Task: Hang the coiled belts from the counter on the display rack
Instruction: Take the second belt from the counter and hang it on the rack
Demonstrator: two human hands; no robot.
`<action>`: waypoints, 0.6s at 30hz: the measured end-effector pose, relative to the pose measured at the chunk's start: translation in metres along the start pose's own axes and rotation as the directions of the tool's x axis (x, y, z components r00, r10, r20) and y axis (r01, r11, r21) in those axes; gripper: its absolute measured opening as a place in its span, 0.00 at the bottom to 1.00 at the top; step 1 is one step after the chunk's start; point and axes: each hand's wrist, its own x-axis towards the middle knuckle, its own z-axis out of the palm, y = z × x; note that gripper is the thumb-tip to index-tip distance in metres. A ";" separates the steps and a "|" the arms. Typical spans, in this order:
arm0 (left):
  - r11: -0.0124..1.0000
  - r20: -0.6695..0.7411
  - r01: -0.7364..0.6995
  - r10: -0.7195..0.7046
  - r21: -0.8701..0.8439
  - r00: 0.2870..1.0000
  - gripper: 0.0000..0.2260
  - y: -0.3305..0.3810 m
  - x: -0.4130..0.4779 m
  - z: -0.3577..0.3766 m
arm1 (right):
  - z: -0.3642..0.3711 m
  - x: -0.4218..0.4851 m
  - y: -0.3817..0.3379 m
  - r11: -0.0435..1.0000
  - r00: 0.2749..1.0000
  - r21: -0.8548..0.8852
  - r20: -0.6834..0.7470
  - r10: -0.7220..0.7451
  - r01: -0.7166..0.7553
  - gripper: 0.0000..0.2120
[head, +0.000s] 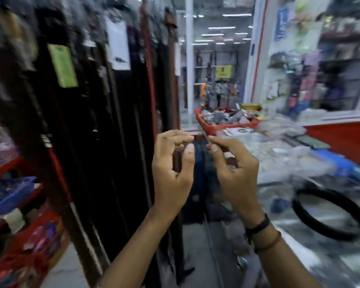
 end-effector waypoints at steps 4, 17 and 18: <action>0.988 0.149 0.143 -0.132 -0.063 0.980 0.06 -0.015 -0.038 0.073 | -0.067 -0.021 0.061 0.976 0.985 -0.141 -0.064 0.160 -0.168 0.06; 0.781 0.615 0.583 -0.578 0.225 0.537 0.04 -0.082 -0.126 0.284 | -0.253 -0.044 0.268 0.514 0.777 -0.686 -0.120 0.617 -0.514 0.10; 0.758 0.627 0.591 -0.608 0.277 0.486 0.05 -0.087 -0.131 0.298 | -0.264 -0.043 0.283 0.439 0.737 -0.743 -0.107 0.667 -0.506 0.12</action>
